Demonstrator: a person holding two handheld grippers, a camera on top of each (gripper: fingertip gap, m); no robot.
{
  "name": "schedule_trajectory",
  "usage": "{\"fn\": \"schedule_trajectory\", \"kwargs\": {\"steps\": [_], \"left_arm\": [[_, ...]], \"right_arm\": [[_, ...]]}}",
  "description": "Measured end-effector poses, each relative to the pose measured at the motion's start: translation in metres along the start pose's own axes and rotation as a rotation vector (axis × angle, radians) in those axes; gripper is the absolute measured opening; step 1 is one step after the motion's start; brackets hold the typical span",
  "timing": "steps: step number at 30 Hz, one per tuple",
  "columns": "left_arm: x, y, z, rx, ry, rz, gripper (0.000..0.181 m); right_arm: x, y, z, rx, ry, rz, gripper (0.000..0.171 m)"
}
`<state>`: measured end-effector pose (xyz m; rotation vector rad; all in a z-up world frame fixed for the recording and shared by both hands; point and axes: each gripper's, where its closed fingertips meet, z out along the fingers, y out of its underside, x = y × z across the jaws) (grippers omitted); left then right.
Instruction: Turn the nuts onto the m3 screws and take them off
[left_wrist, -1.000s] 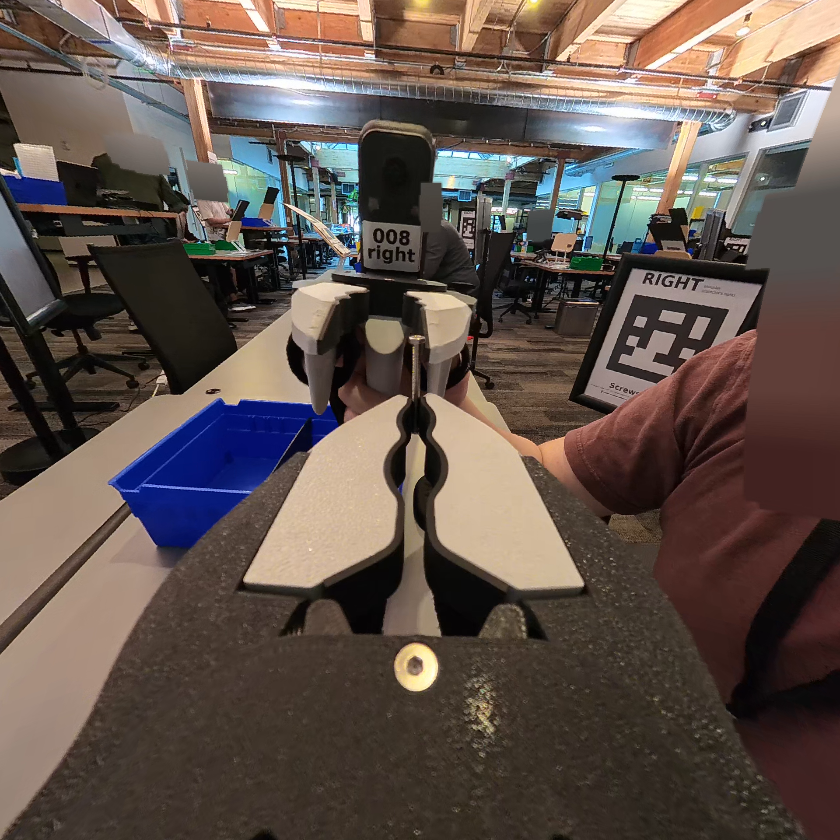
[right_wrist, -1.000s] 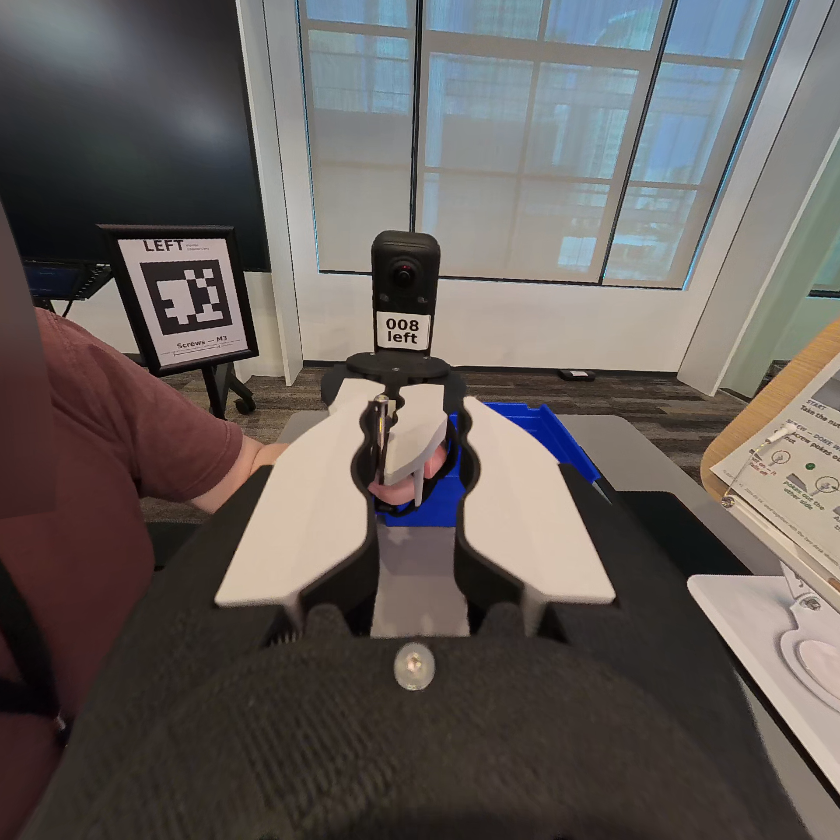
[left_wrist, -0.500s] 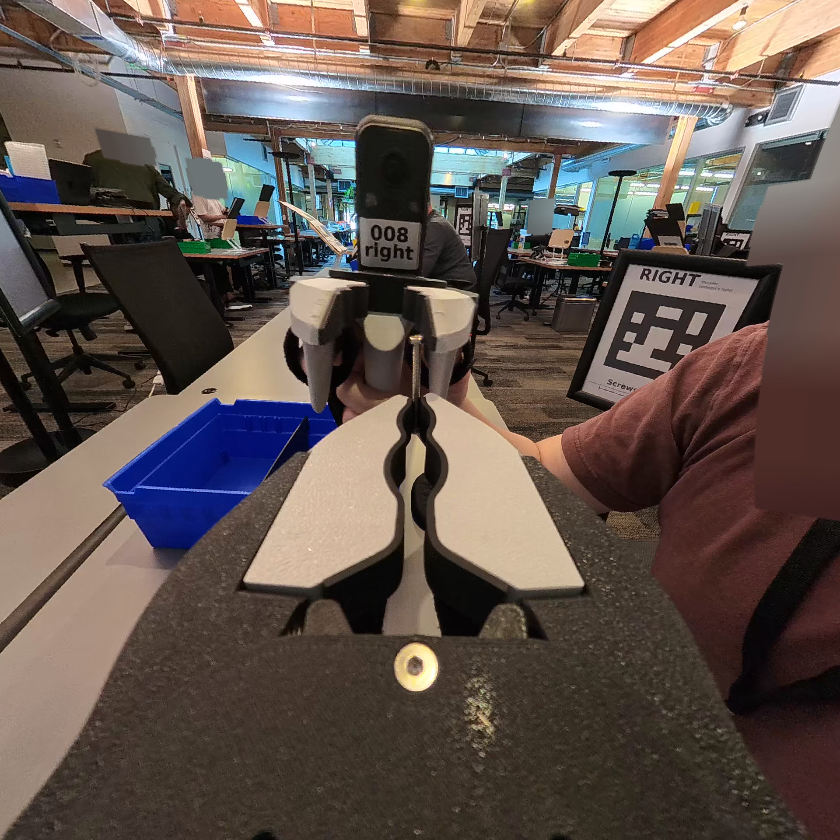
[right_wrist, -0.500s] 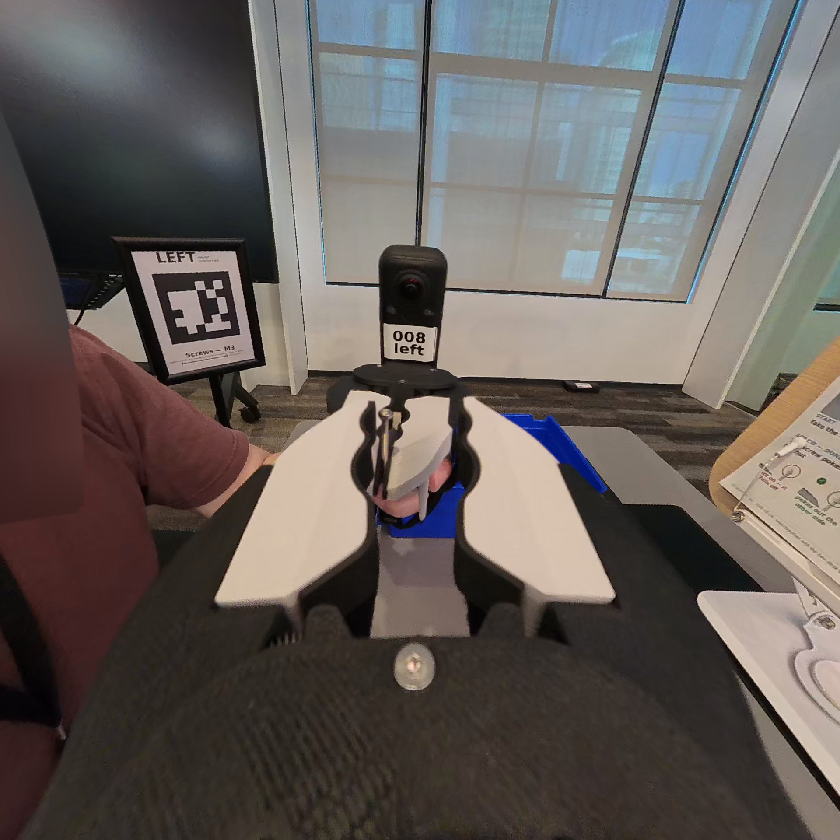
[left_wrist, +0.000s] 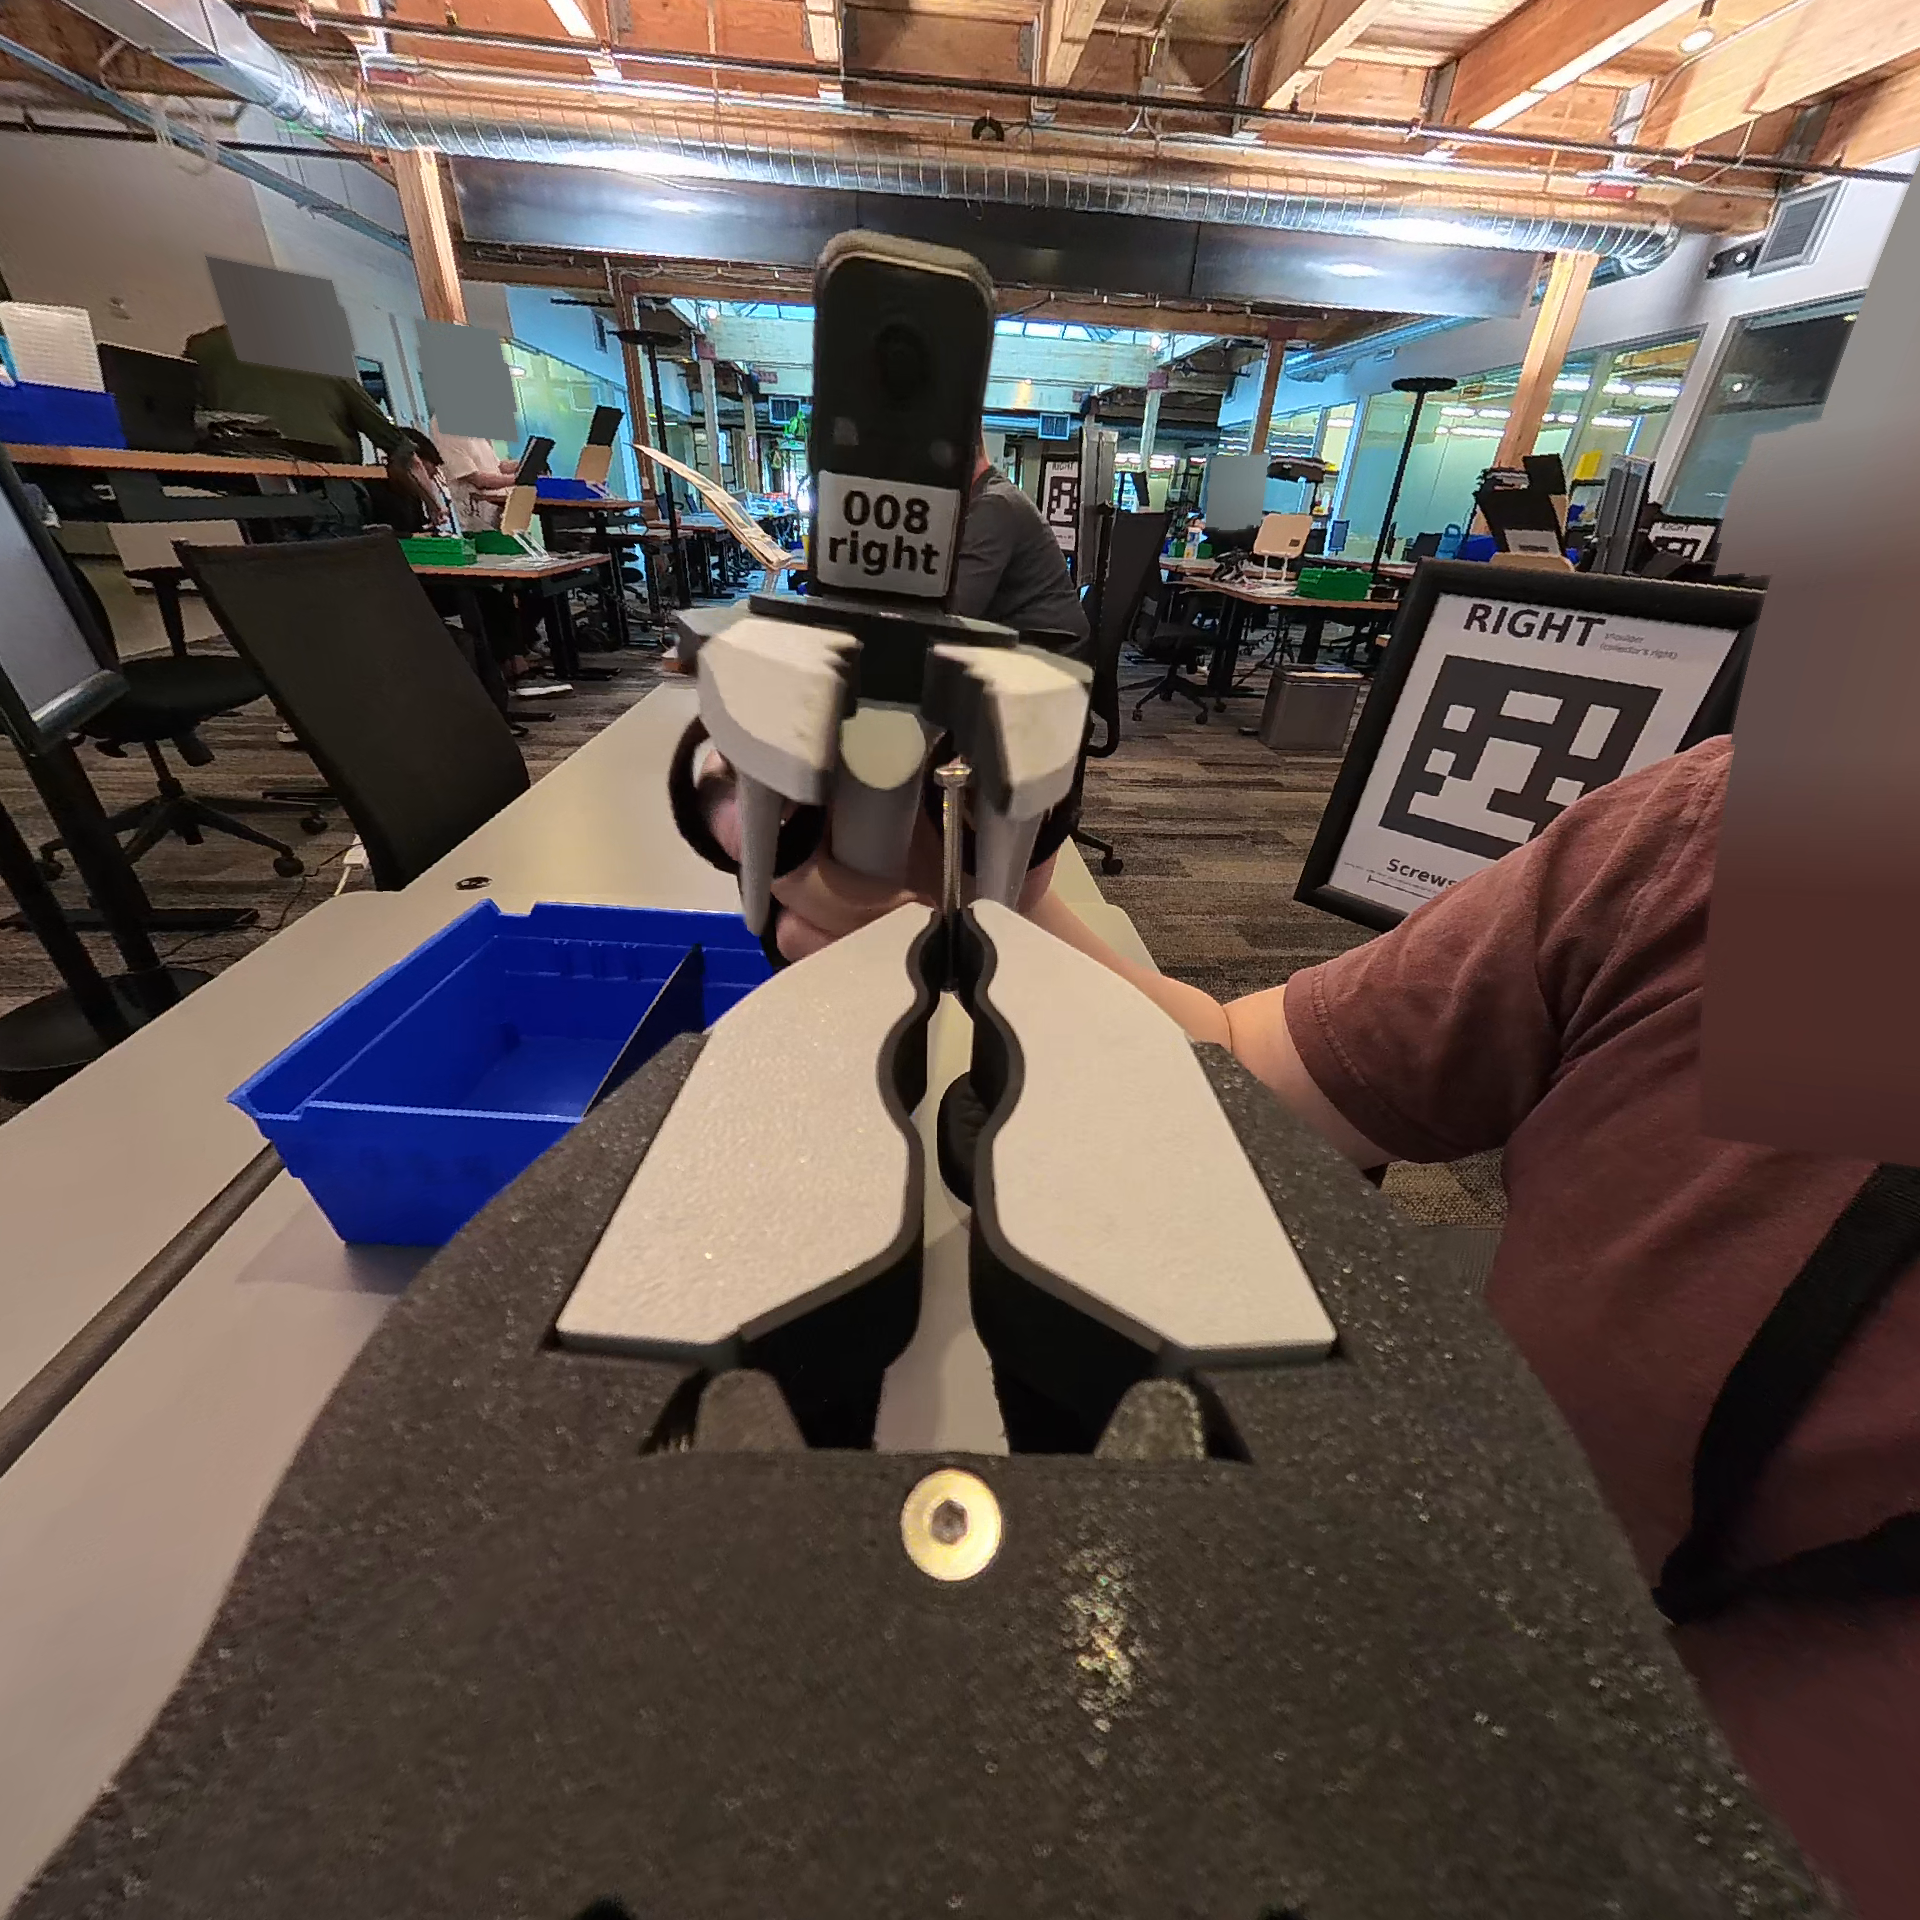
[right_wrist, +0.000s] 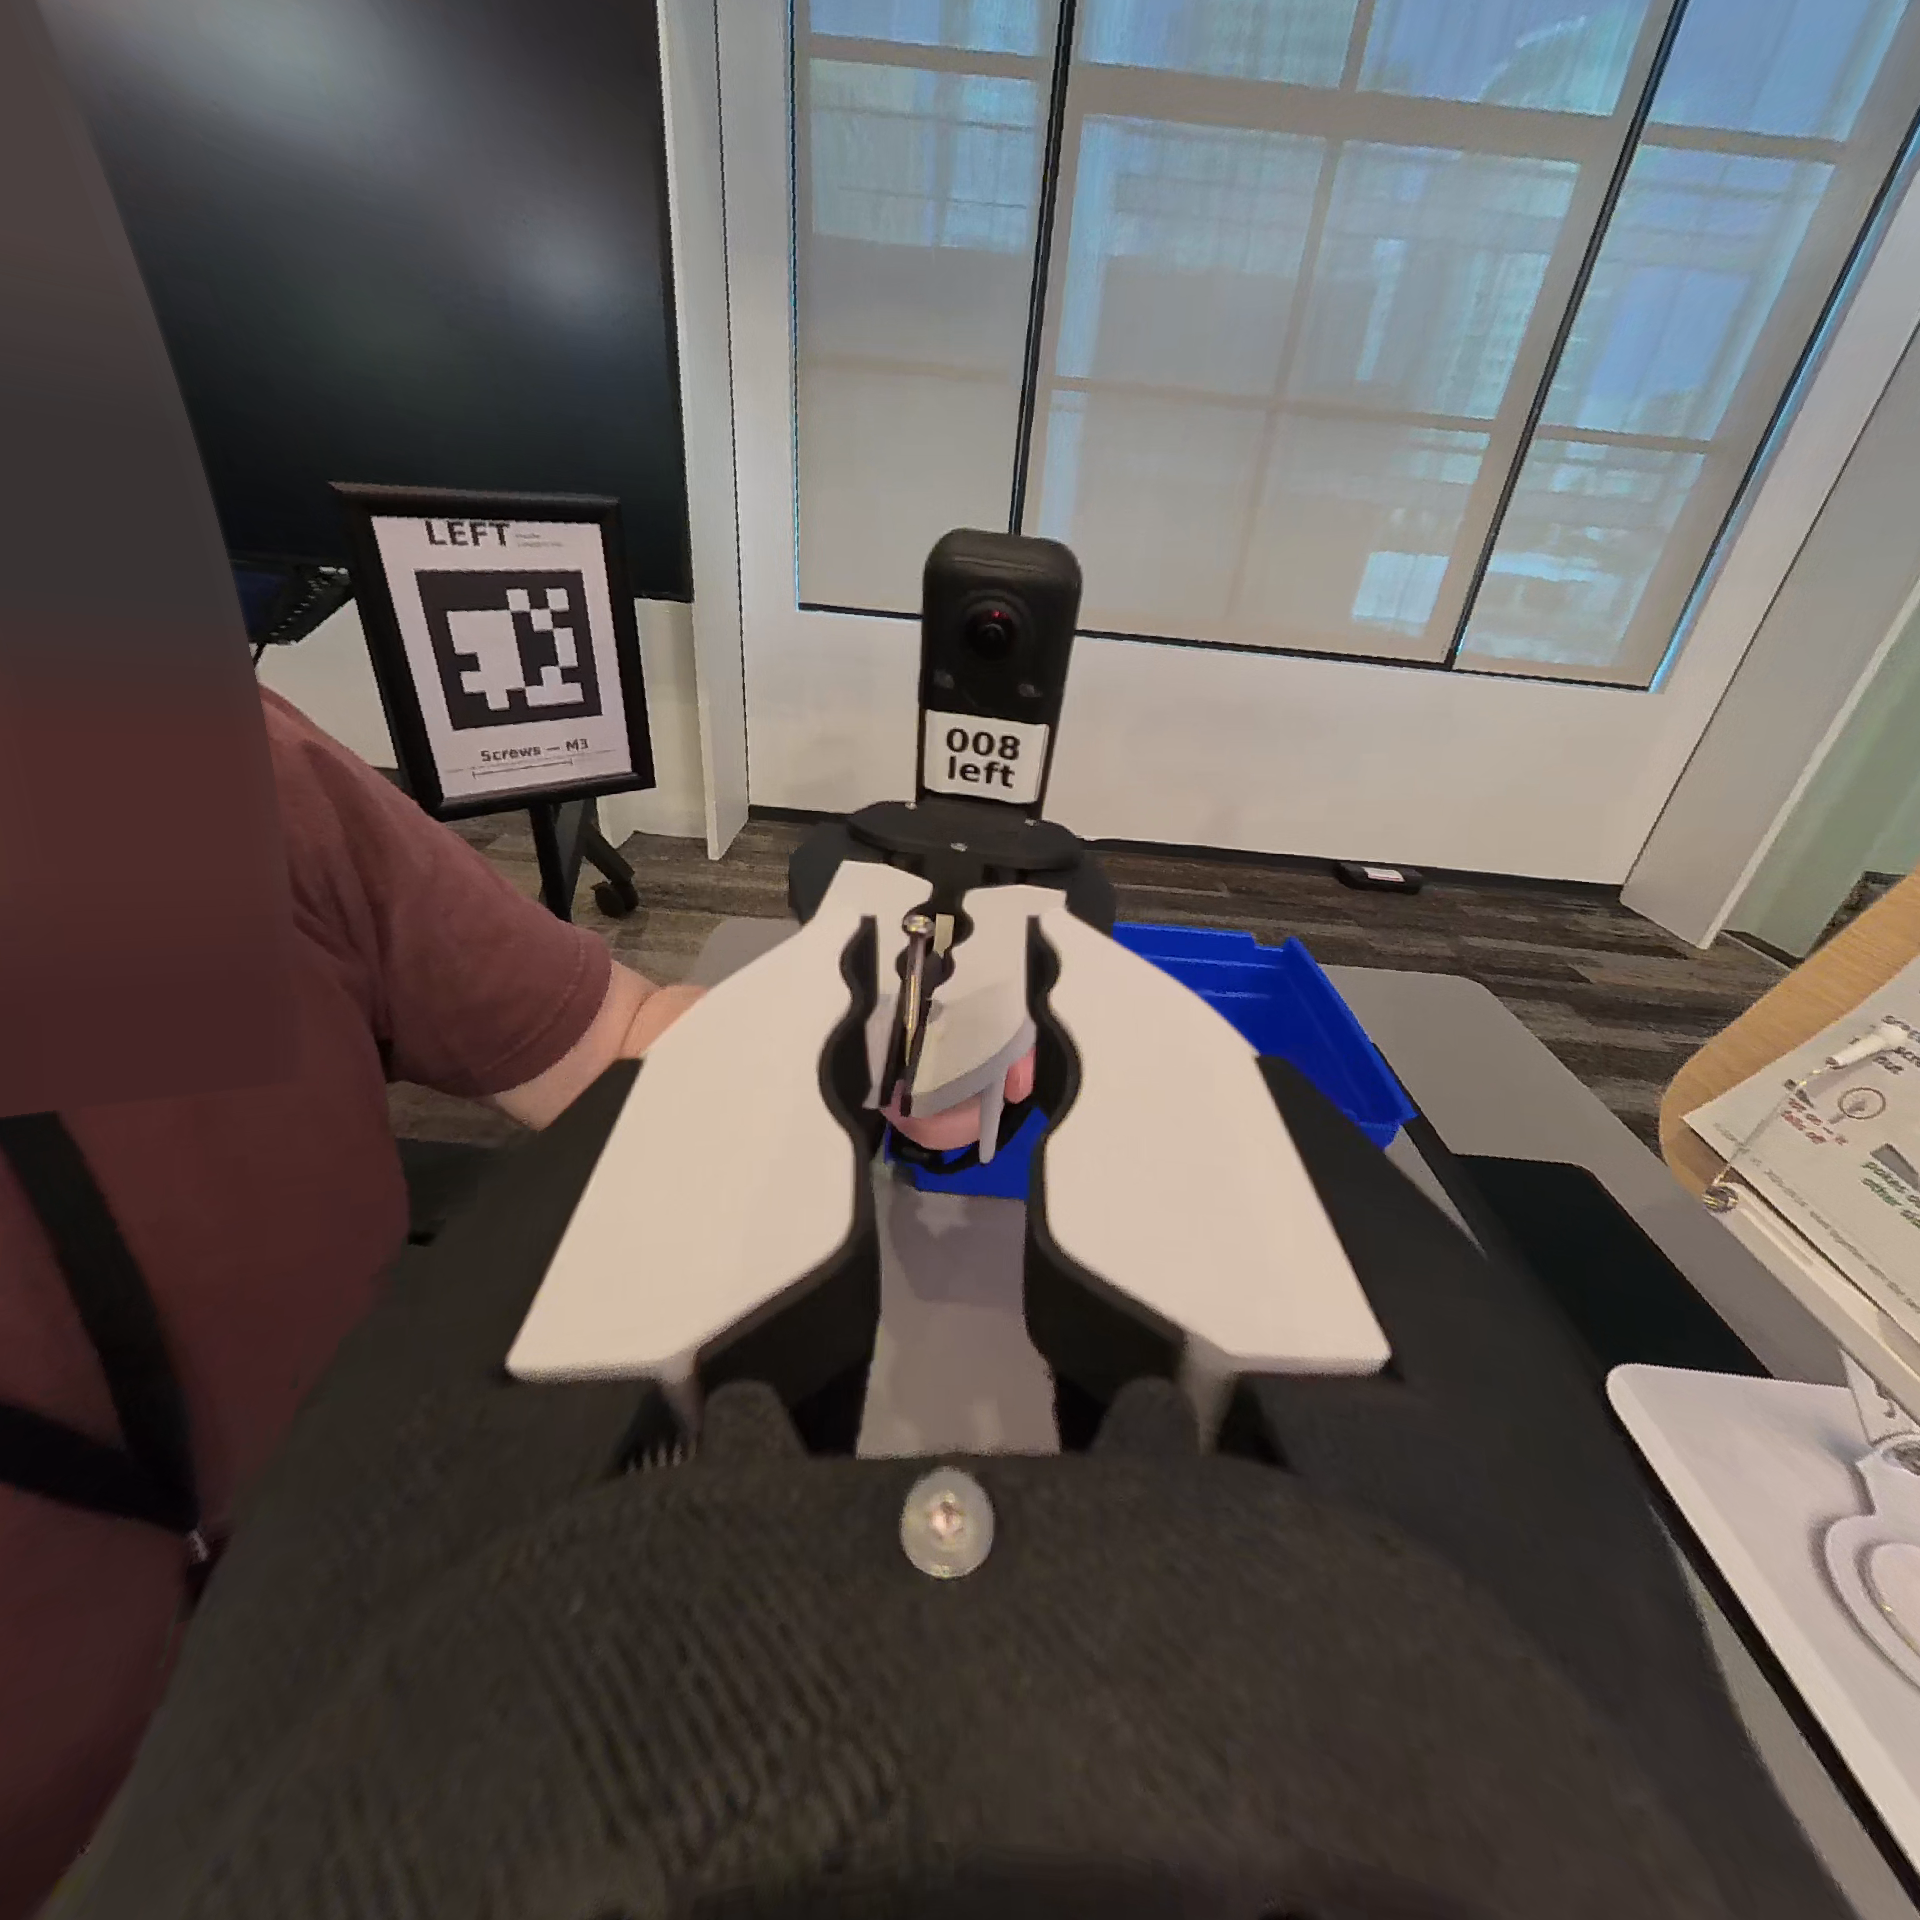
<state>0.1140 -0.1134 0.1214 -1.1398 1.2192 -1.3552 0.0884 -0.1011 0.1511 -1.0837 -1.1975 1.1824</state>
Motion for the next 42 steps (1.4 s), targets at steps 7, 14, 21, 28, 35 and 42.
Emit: {"fn": "schedule_trajectory", "kwargs": {"steps": [7, 14, 21, 28, 35, 42], "left_arm": [[0.000, -0.001, -0.001, 0.003, -0.001, -0.002, 0.002], [0.000, -0.001, -0.001, 0.002, -0.004, 0.002, 0.002], [0.001, 0.001, 0.001, -0.004, -0.001, 0.003, 0.002], [0.001, 0.001, 0.001, -0.004, -0.001, 0.004, 0.002], [0.003, 0.003, 0.003, -0.013, 0.012, 0.004, 0.002], [0.000, 0.002, 0.000, -0.014, 0.003, 0.003, 0.002]], "right_arm": [[-0.005, 0.000, 0.002, -0.001, -0.025, 0.001, 0.019], [-0.005, -0.006, -0.002, 0.046, -0.069, 0.069, 0.013], [-0.005, -0.001, 0.002, 0.028, -0.071, 0.075, 0.013], [-0.007, 0.000, 0.003, 0.019, -0.084, 0.076, 0.006], [-0.008, -0.001, 0.004, 0.036, -0.105, 0.080, 0.006], [0.001, -0.015, -0.024, 0.019, -0.033, 0.046, 0.006]]}}
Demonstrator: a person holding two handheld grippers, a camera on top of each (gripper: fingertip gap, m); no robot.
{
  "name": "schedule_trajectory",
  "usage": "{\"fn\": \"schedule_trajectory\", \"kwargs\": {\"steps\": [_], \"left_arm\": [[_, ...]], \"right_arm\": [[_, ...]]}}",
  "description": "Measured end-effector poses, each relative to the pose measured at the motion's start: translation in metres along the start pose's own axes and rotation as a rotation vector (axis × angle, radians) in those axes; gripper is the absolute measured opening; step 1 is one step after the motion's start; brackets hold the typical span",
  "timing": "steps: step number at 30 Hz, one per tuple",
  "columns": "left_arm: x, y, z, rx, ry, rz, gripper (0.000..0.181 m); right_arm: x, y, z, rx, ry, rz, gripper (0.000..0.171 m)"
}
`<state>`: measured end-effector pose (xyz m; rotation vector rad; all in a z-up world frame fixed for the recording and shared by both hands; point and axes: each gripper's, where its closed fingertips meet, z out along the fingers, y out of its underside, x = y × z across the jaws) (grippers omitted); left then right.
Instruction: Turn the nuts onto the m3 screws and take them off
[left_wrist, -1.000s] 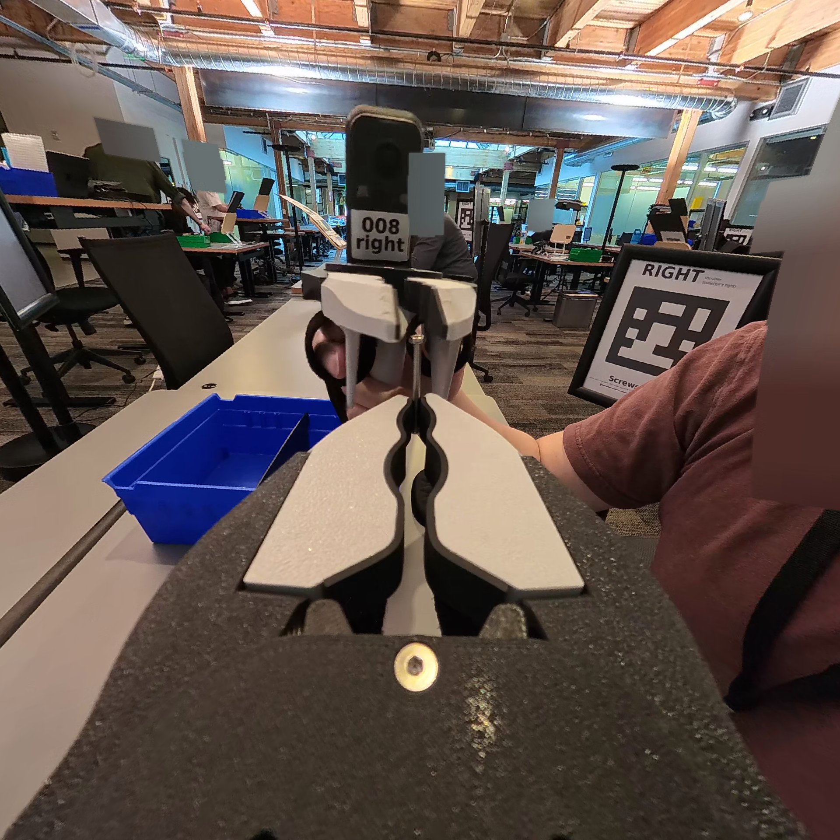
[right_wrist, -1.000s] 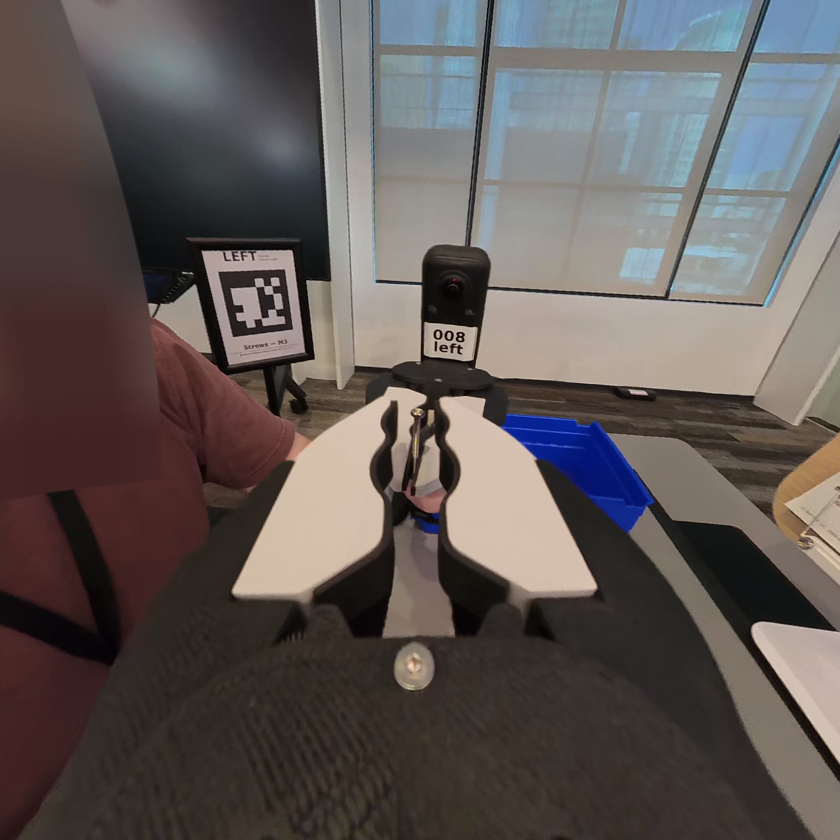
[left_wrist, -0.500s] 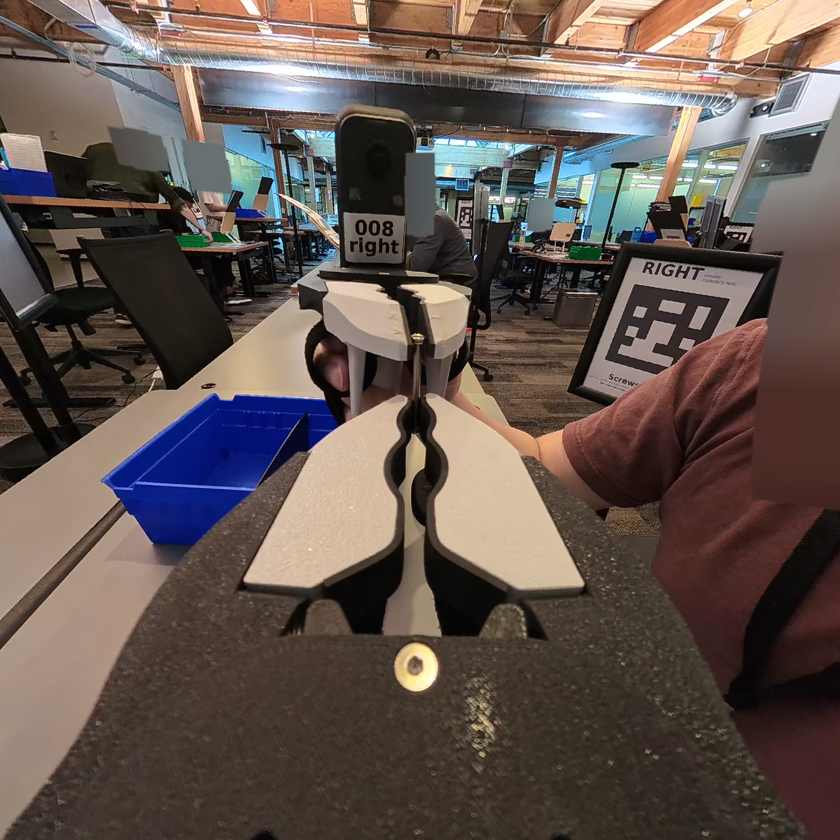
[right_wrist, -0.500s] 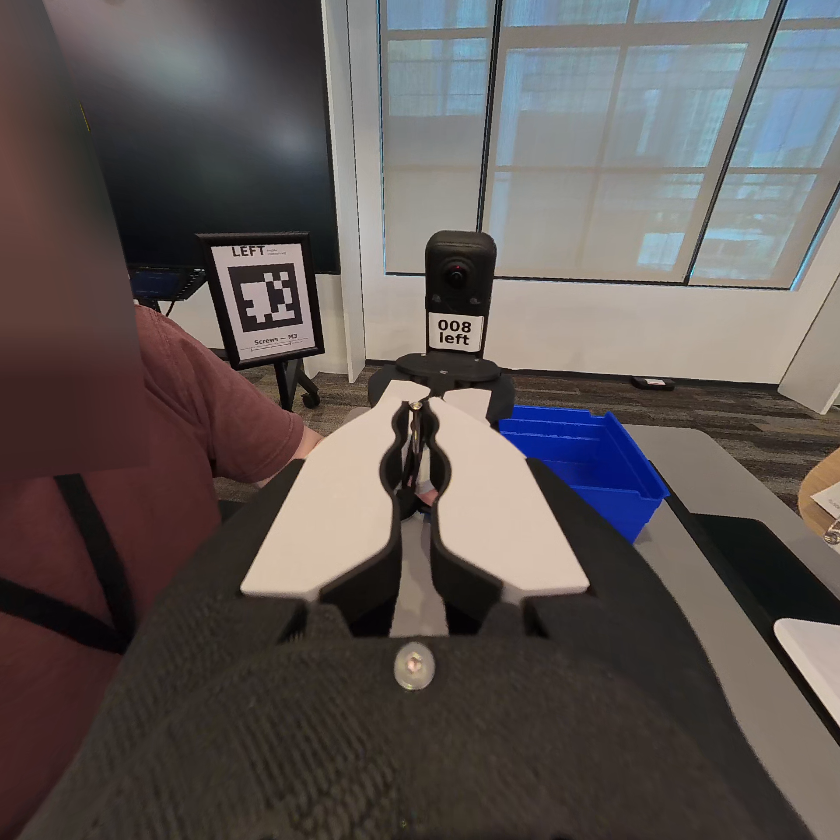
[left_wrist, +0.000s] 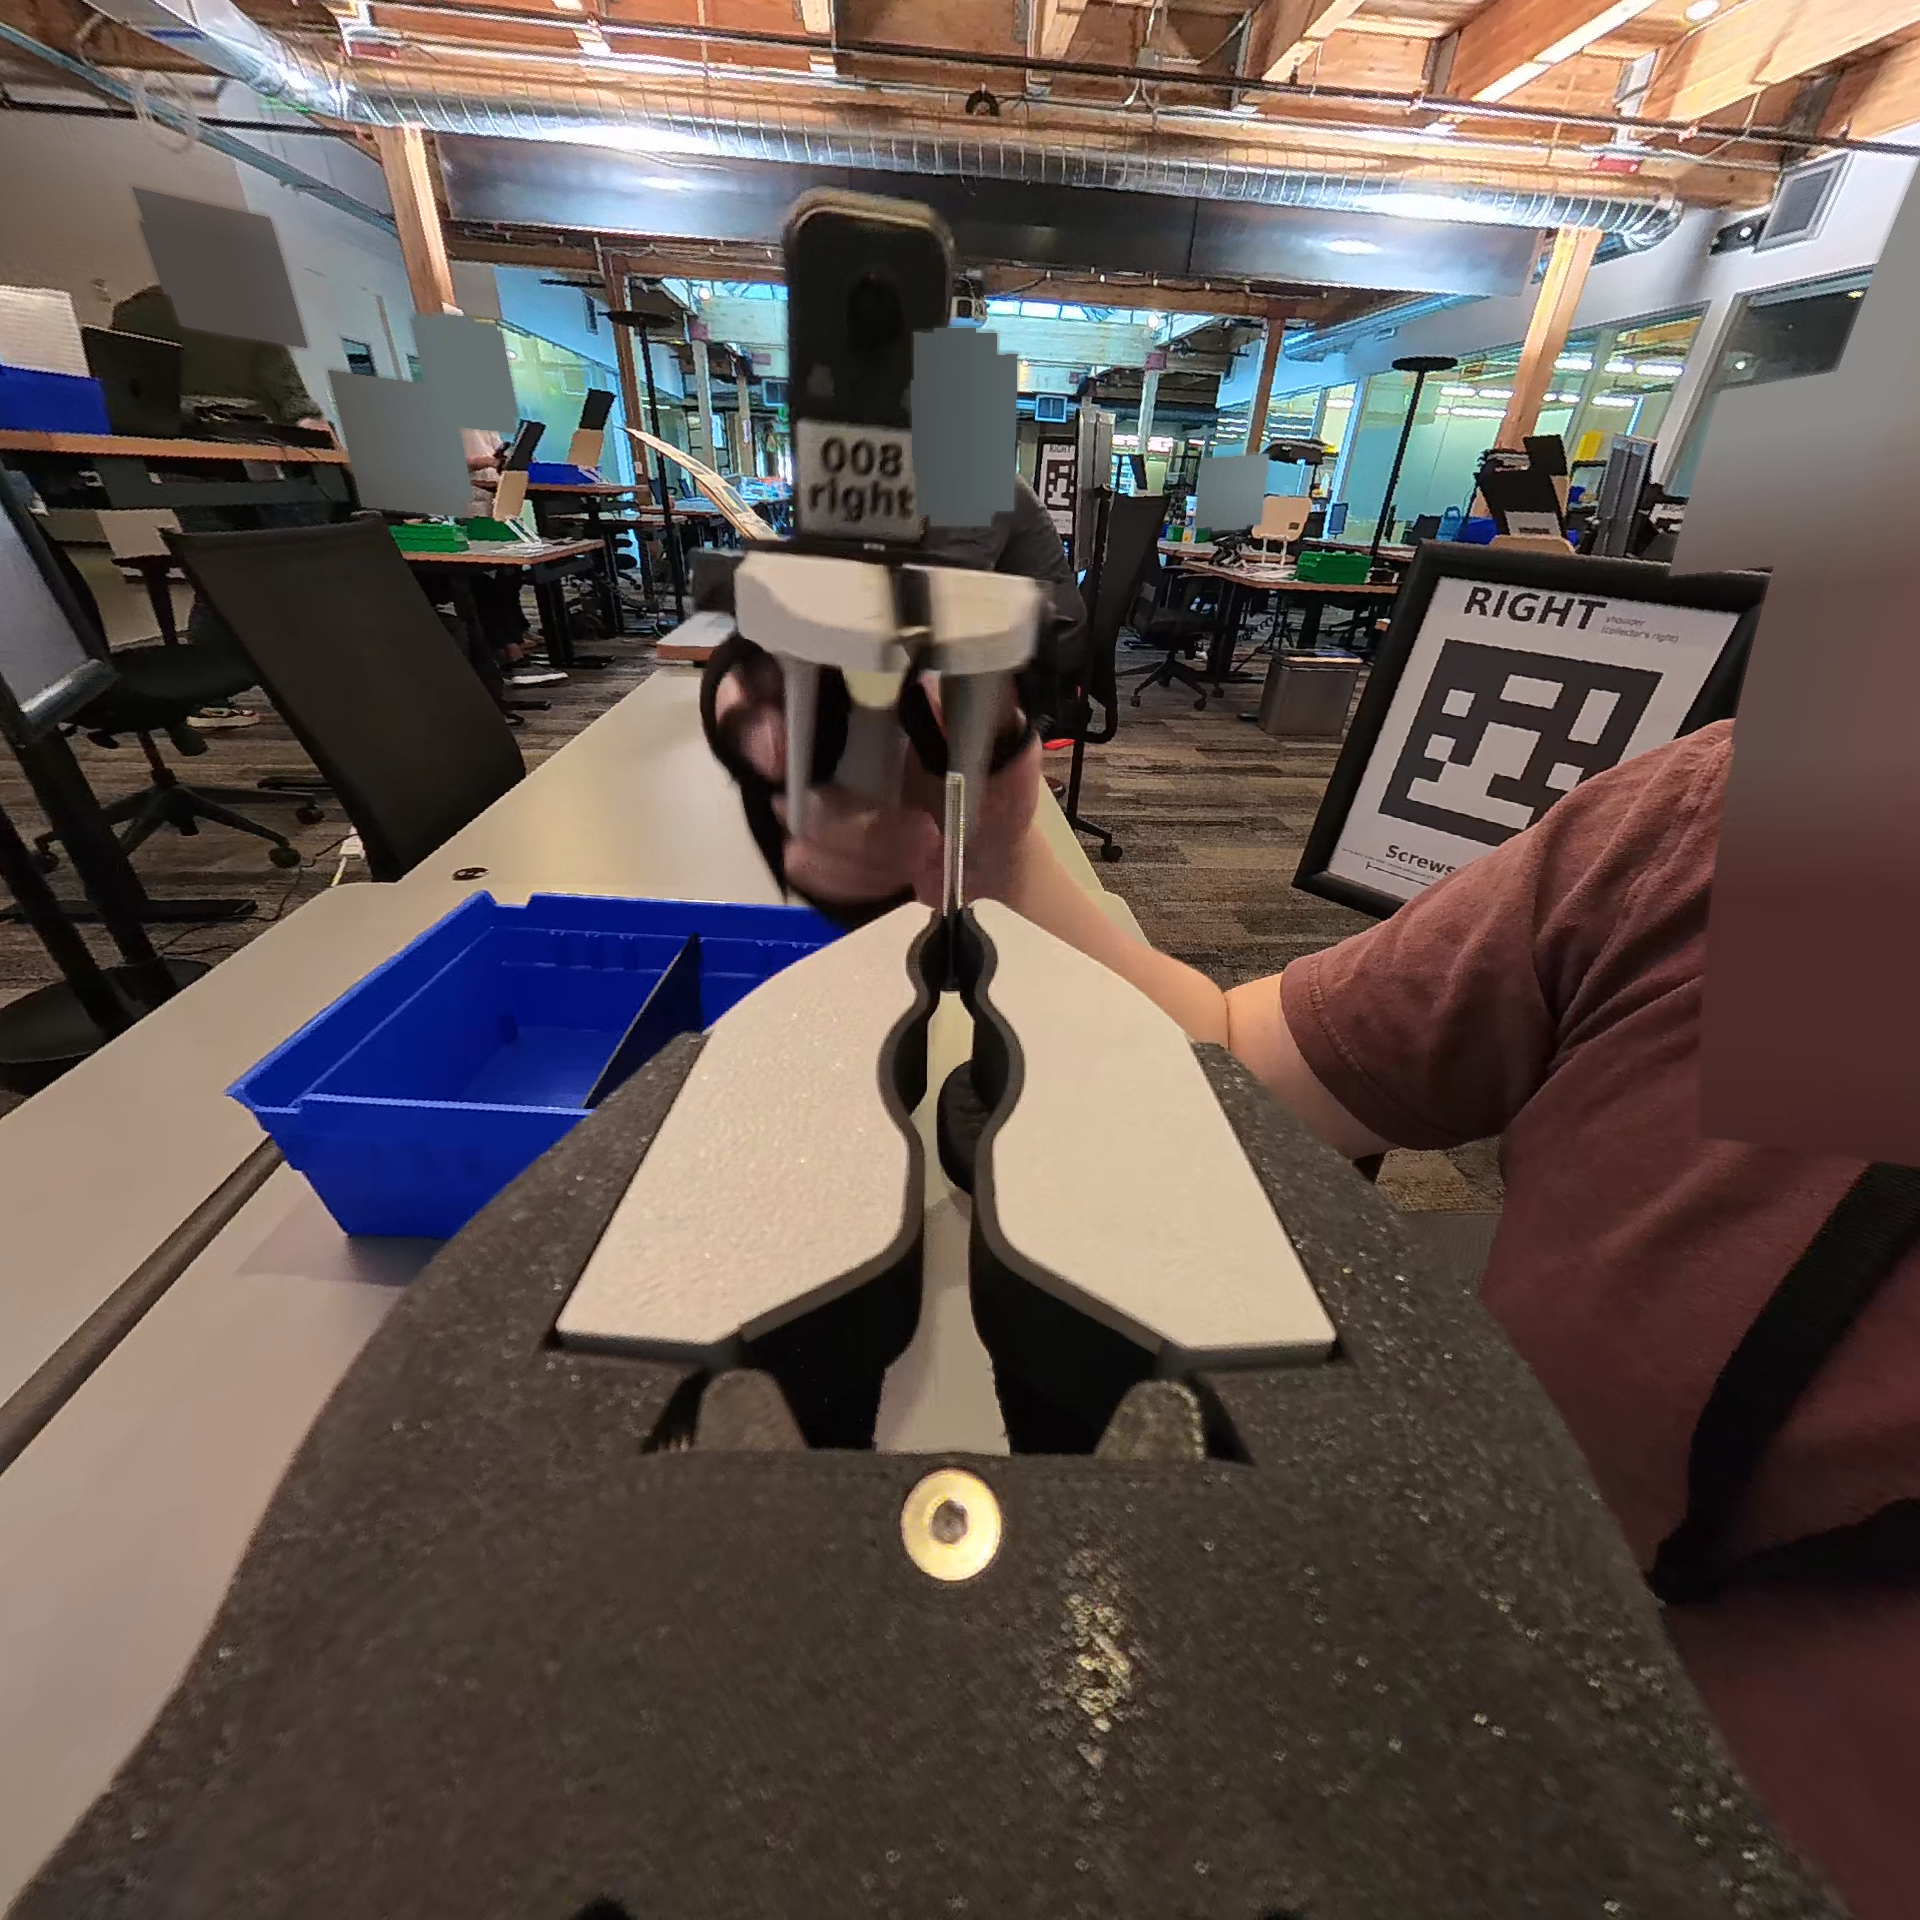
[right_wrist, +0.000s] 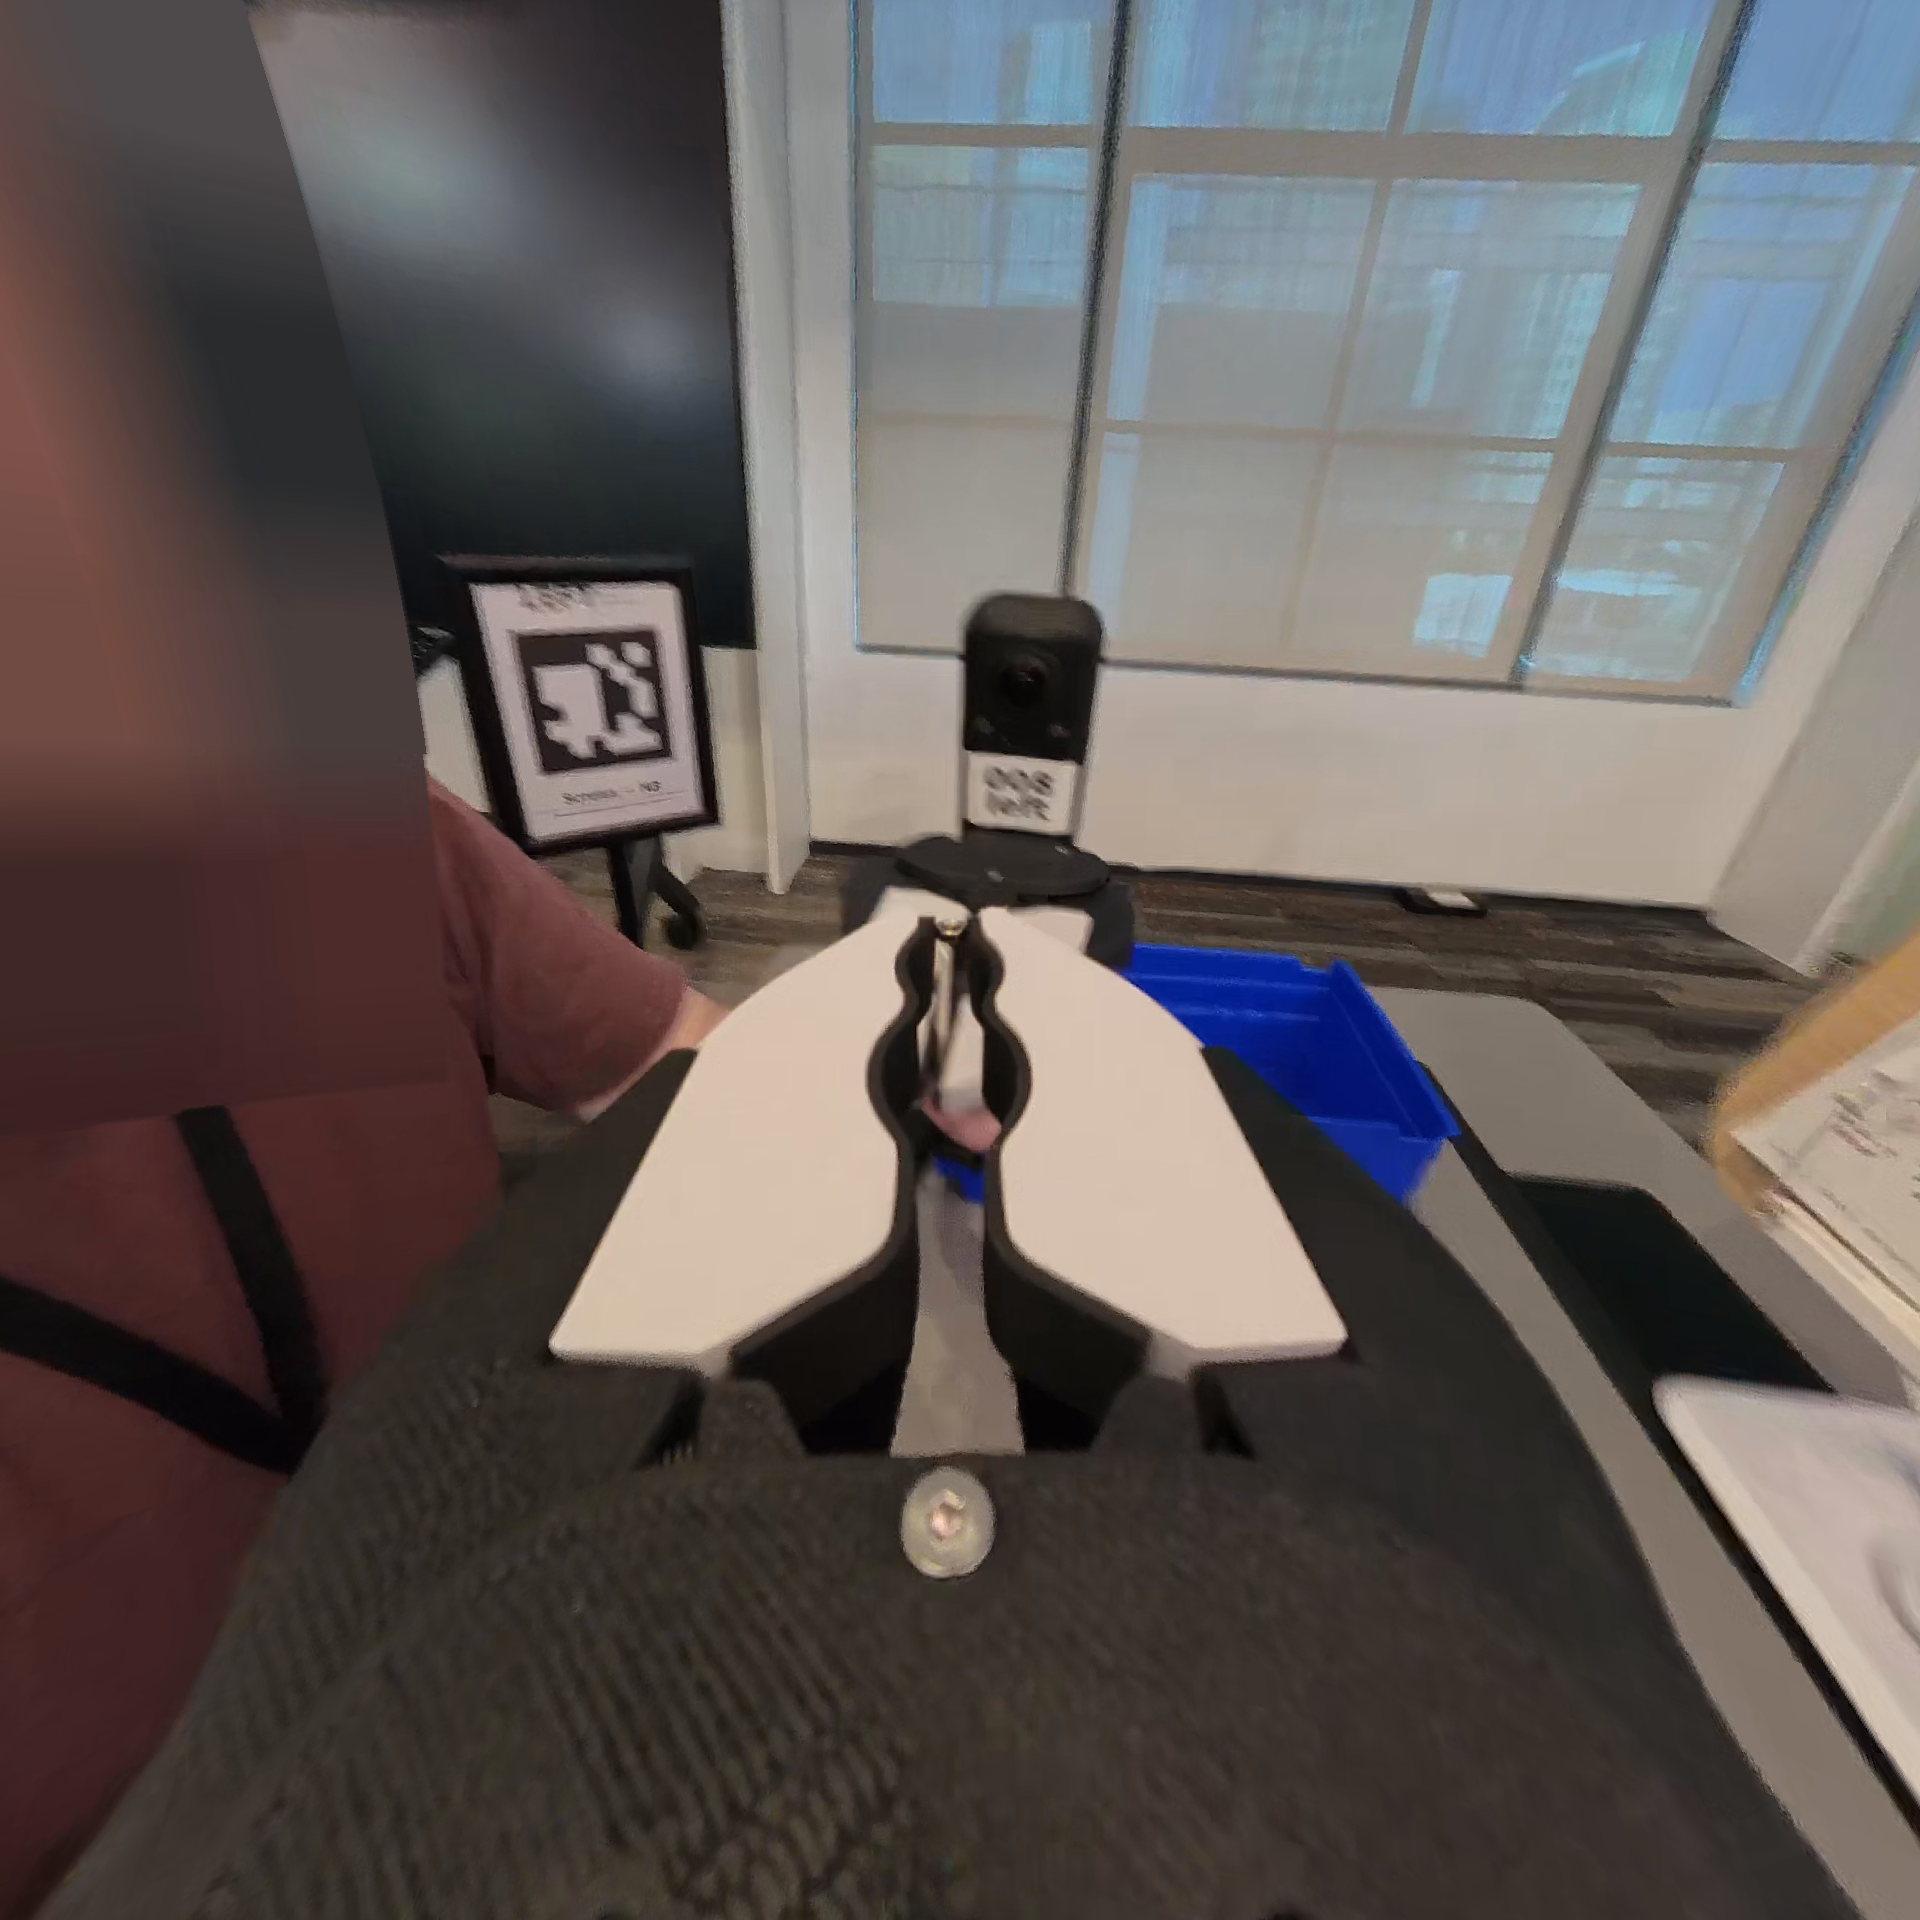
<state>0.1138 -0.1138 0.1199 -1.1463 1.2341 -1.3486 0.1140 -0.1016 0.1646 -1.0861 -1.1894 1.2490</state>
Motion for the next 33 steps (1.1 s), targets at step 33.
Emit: {"fn": "schedule_trajectory", "kwargs": {"steps": [33], "left_arm": [[-0.009, -0.014, -0.019, 0.017, -0.052, 0.013, 0.002]], "right_arm": [[0.043, 0.244, -0.256, -1.077, 0.405, 0.707, 0.019]]}}
